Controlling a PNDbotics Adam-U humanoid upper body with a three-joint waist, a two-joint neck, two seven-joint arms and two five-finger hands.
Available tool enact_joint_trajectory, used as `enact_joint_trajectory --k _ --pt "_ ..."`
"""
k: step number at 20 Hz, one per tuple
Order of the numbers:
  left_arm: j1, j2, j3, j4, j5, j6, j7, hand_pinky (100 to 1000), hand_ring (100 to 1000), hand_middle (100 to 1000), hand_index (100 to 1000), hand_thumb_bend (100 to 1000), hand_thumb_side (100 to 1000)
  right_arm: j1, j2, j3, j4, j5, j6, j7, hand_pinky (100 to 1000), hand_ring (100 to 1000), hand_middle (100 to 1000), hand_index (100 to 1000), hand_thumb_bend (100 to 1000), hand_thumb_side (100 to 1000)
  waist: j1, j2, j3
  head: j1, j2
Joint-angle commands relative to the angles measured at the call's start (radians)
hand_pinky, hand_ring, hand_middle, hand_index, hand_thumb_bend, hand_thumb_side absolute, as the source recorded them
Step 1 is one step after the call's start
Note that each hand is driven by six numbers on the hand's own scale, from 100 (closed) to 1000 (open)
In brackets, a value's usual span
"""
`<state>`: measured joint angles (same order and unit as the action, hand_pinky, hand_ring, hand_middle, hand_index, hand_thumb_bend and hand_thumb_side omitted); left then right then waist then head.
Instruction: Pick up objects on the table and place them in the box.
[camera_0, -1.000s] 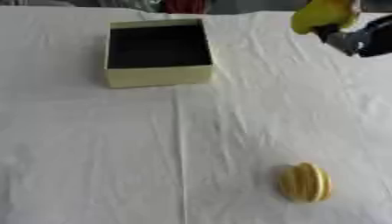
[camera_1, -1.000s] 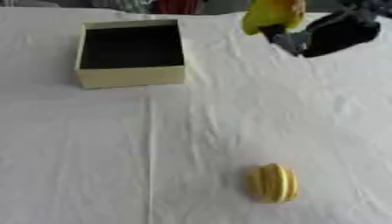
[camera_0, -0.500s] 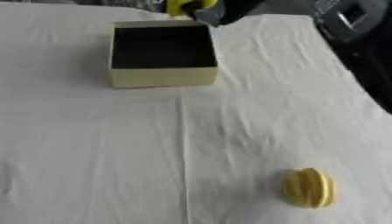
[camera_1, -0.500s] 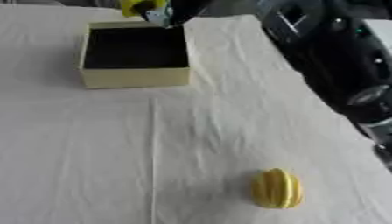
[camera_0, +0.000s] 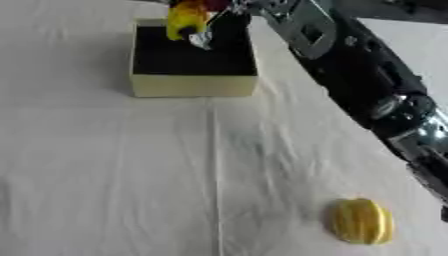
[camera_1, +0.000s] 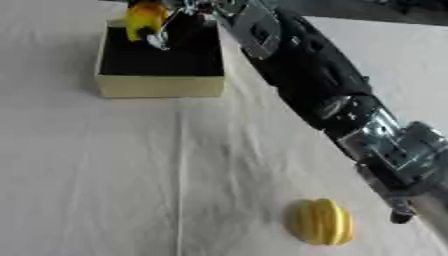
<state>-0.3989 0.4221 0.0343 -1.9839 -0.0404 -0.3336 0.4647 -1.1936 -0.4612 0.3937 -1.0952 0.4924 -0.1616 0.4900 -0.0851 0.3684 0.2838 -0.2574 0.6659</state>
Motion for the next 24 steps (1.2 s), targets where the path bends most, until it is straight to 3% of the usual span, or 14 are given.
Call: enact_joint_trajectory --k 1,4,6,8,11,13,18,24 --pt "-0.01 0.014 0.002 -0.016 0.009 0.001 -0.005 836 816 721 831 186 653 -0.019 -0.003 -0.028 0.041 0.043 -0.017 -0.022 800 599 605 659 100 100 0.004 -0.018 0.002 0.004 -0.015" --pt "-0.007 0.009 0.002 -0.016 0.01 0.003 -0.006 836 816 720 830 182 658 -0.019 0.006 -0.044 0.075 0.073 -0.013 -0.054 803 620 626 682 100 100 0.003 -0.014 0.004 0.004 -0.018" --pt "-0.003 0.006 0.003 -0.016 0.011 0.005 -0.006 836 815 719 830 180 661 -0.021 0.011 -0.051 0.09 0.092 -0.011 -0.074 808 673 688 743 100 100 0.003 -0.012 0.005 0.005 -0.019" --pt "-0.001 0.002 0.002 -0.016 0.012 0.007 -0.006 836 815 719 830 179 663 -0.024 0.013 -0.051 0.098 0.121 -0.02 -0.078 827 753 770 841 287 232 0.002 -0.01 0.005 0.005 -0.02" --pt "0.0 -0.002 0.002 -0.016 0.014 0.01 -0.007 836 815 718 830 179 663 -0.026 0.012 -0.054 0.093 0.179 -0.05 -0.075 854 804 819 893 396 346 0.001 -0.01 0.004 0.008 -0.018" --pt "0.0 -0.003 0.002 -0.016 0.015 0.011 -0.008 837 815 718 830 178 665 -0.027 0.01 -0.059 0.09 0.22 -0.064 -0.076 862 815 833 907 397 388 0.001 -0.01 0.004 0.009 -0.018" --pt "0.002 -0.006 0.002 -0.016 0.017 0.014 -0.009 837 815 718 830 176 667 -0.025 0.006 -0.072 0.094 0.279 -0.07 -0.096 869 823 839 915 406 396 0.0 -0.009 0.0 0.012 -0.018" --pt "0.005 -0.012 0.001 -0.016 0.018 0.018 -0.011 837 815 718 829 174 673 -0.023 -0.005 -0.081 0.059 0.265 -0.061 -0.129 856 806 825 909 402 374 0.001 -0.009 -0.009 0.016 -0.014"
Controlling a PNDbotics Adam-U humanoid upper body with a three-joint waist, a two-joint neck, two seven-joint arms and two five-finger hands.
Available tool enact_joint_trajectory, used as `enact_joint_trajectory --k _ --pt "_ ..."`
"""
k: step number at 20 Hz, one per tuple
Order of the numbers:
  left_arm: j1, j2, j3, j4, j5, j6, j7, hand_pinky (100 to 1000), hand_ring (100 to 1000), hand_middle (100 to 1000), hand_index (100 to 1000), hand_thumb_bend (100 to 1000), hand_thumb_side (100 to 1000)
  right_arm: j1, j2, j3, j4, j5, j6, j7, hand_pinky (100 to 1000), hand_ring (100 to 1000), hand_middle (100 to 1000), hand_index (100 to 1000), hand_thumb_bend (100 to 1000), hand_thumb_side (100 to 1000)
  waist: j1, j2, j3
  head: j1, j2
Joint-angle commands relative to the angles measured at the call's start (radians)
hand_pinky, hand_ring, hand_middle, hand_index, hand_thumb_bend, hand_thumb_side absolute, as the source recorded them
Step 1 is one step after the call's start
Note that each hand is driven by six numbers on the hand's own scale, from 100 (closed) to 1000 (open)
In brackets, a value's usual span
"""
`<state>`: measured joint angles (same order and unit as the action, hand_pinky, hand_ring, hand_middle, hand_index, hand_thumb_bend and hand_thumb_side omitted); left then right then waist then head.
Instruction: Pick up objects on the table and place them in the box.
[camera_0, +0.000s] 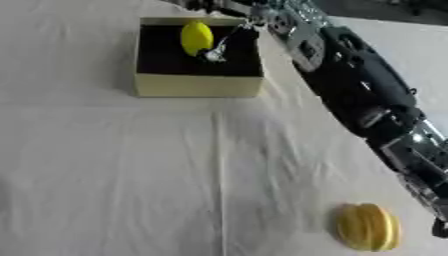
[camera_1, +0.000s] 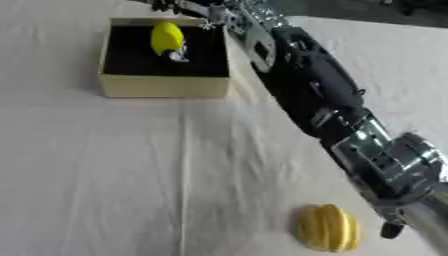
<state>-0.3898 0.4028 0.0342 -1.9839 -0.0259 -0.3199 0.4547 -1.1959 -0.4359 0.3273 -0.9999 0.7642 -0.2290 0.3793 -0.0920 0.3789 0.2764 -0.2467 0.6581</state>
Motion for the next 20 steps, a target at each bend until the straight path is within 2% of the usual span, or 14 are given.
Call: enact_joint_trajectory --k 1,4,7,9,12,14,16,20 --pt "-0.002 0.008 0.002 -0.016 0.003 0.005 -0.001 837 815 718 829 174 673 -0.019 -0.046 -0.013 -0.062 -0.022 0.012 -0.026 855 805 824 908 401 370 0.008 -0.02 -0.005 0.008 -0.004" --pt "0.004 0.016 0.009 -0.016 -0.002 0.005 0.005 837 815 718 829 175 670 0.008 -0.143 -0.004 -0.21 -0.101 0.043 -0.035 847 797 817 902 395 365 0.005 -0.022 -0.018 0.023 0.001" --pt "0.012 0.025 0.017 -0.016 -0.01 0.006 0.016 837 816 719 829 175 670 0.089 -0.303 -0.013 -0.456 -0.223 0.106 -0.042 842 793 813 900 407 346 0.003 -0.025 -0.038 0.046 0.004" --pt "0.019 0.03 0.021 -0.016 -0.016 0.006 0.022 837 816 719 829 174 670 0.181 -0.428 -0.034 -0.645 -0.302 0.158 -0.047 840 794 811 898 425 343 0.003 -0.026 -0.053 0.062 0.004" --pt "0.022 0.033 0.026 -0.016 -0.023 0.007 0.029 837 816 719 829 176 669 0.375 -0.608 -0.099 -0.922 -0.402 0.212 -0.07 838 794 805 895 452 344 0.008 -0.027 -0.073 0.078 0.0" --pt "0.025 0.033 0.027 -0.016 -0.025 0.008 0.033 837 816 719 829 175 669 0.497 -0.693 -0.137 -0.981 -0.438 0.176 -0.112 836 793 802 893 470 353 0.013 -0.03 -0.087 0.086 -0.002" --pt "0.031 0.034 0.028 -0.016 -0.027 0.01 0.034 837 816 719 829 175 670 0.602 -0.748 -0.159 -0.996 -0.443 0.124 -0.157 835 794 800 892 483 360 0.018 -0.036 -0.105 0.096 0.0" --pt "0.049 0.036 0.027 -0.016 -0.029 0.015 0.034 837 816 719 829 175 670 0.789 -0.797 -0.179 -1.0 -0.4 0.039 -0.243 834 792 798 891 500 377 0.027 -0.057 -0.141 0.115 0.012"
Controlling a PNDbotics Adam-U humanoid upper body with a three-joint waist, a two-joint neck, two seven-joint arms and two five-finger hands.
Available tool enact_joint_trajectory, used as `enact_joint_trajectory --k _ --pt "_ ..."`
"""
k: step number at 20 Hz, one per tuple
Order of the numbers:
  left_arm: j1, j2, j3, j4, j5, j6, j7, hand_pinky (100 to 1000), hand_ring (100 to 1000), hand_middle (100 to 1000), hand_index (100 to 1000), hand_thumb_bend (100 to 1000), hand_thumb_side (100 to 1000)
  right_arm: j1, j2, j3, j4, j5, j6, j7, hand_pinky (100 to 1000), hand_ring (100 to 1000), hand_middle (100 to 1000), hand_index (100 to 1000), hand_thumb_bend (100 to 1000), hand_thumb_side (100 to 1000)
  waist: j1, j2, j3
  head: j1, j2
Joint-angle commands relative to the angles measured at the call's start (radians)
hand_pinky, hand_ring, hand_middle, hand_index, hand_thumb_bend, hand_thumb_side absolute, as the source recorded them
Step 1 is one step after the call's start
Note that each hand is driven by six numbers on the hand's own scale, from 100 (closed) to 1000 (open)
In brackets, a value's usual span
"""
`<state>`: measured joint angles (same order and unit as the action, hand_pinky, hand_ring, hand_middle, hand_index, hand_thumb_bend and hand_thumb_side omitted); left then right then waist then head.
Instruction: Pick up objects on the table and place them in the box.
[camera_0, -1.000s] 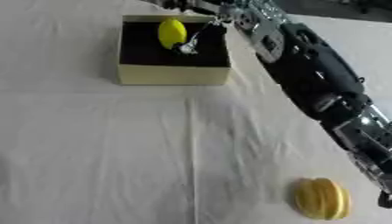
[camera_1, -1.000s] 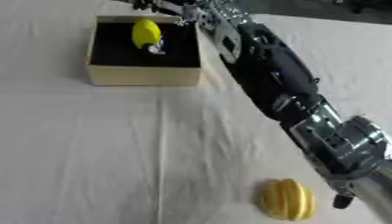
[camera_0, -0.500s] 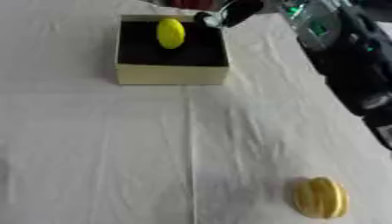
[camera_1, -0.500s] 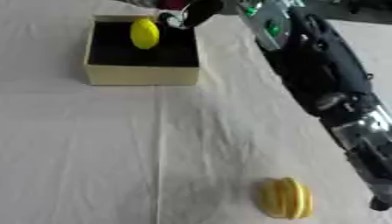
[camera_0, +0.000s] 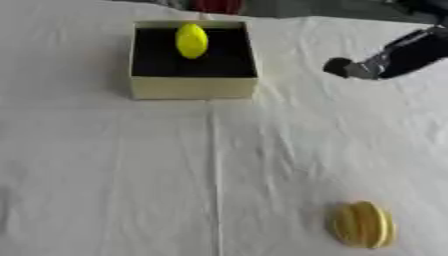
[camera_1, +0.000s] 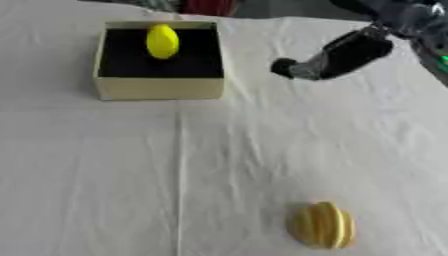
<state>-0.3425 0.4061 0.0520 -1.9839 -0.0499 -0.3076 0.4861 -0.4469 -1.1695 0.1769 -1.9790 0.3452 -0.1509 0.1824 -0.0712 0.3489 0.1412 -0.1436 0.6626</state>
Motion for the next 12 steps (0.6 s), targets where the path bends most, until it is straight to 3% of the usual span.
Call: enact_joint_trajectory --k 1,6,12 --pt "0.007 0.034 0.009 -0.016 -0.005 0.004 0.003 837 816 719 829 174 671 0.076 -0.066 -0.029 -0.021 0.032 -0.053 -0.062 834 792 799 891 501 383 0.007 -0.033 -0.014 0.017 0.014" --pt "0.036 0.035 0.009 -0.016 -0.006 0.013 0.001 837 817 719 829 172 674 0.18 -0.057 -0.004 -0.021 0.097 -0.112 -0.108 835 792 802 893 495 405 0.012 -0.064 -0.046 0.036 0.058" --pt "0.055 0.035 0.008 -0.016 -0.007 0.019 0.001 836 817 719 828 169 676 0.247 -0.031 0.041 -0.021 0.101 -0.123 -0.098 836 786 800 895 451 445 0.014 -0.08 -0.064 0.045 0.091"
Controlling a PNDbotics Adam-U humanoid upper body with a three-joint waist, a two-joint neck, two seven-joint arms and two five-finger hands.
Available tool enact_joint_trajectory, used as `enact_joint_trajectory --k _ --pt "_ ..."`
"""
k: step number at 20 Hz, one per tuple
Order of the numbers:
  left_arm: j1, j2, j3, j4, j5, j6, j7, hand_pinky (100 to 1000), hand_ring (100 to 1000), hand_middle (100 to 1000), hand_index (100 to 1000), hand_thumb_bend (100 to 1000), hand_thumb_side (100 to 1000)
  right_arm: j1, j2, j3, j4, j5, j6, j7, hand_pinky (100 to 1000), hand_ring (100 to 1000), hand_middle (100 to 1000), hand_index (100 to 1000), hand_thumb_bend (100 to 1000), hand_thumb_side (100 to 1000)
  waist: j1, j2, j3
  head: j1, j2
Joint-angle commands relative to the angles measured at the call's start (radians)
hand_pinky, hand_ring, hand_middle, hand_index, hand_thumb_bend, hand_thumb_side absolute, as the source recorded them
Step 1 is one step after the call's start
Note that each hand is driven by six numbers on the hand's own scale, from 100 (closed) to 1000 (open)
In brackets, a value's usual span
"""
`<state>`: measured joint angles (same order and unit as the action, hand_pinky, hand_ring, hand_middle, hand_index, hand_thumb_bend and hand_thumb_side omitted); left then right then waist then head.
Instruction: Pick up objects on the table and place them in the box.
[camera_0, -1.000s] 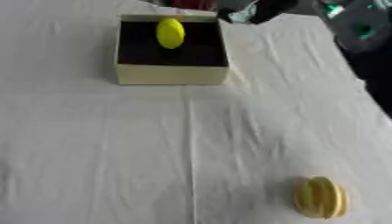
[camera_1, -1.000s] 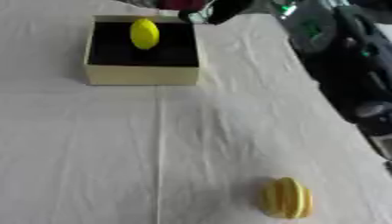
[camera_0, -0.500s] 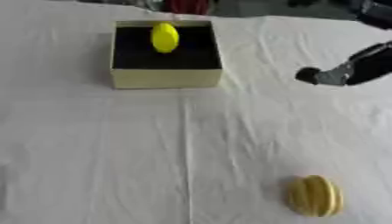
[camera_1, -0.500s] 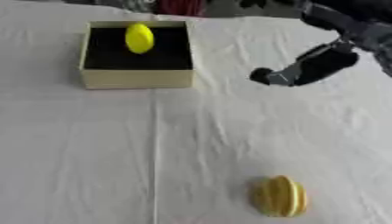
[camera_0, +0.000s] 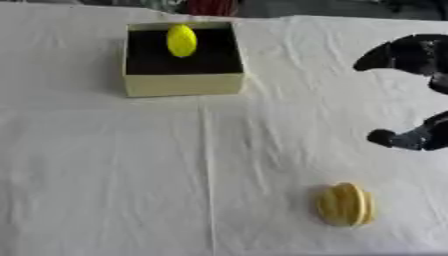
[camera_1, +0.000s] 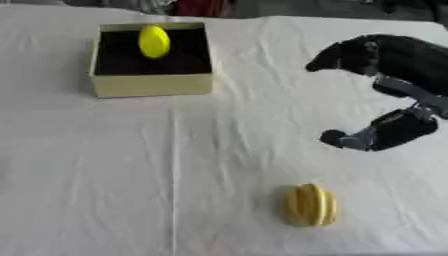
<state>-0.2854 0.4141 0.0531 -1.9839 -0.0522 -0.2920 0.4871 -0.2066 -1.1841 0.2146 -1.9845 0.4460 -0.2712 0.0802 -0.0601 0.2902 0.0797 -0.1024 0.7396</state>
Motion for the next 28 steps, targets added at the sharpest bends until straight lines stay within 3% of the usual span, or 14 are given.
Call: enact_joint_trajectory --k 1,13,28 --pt "-0.001 0.026 0.008 -0.016 -0.004 0.004 0.0 837 817 719 828 168 679 0.016 -0.014 0.007 -0.015 -0.004 -0.001 0.007 836 785 800 896 443 450 0.002 -0.022 -0.004 0.003 0.018" --pt "0.002 0.02 0.004 -0.016 -0.001 0.01 -0.004 837 817 718 828 162 686 0.057 0.035 0.099 -0.015 -0.061 0.01 0.092 837 778 800 899 384 500 -0.006 -0.018 -0.013 0.003 0.023" --pt "0.004 0.007 0.003 -0.016 0.005 0.014 -0.008 837 818 718 828 156 696 0.125 0.123 0.145 -0.015 0.055 0.056 0.148 837 782 796 884 416 481 -0.004 -0.005 -0.01 -0.002 0.021"
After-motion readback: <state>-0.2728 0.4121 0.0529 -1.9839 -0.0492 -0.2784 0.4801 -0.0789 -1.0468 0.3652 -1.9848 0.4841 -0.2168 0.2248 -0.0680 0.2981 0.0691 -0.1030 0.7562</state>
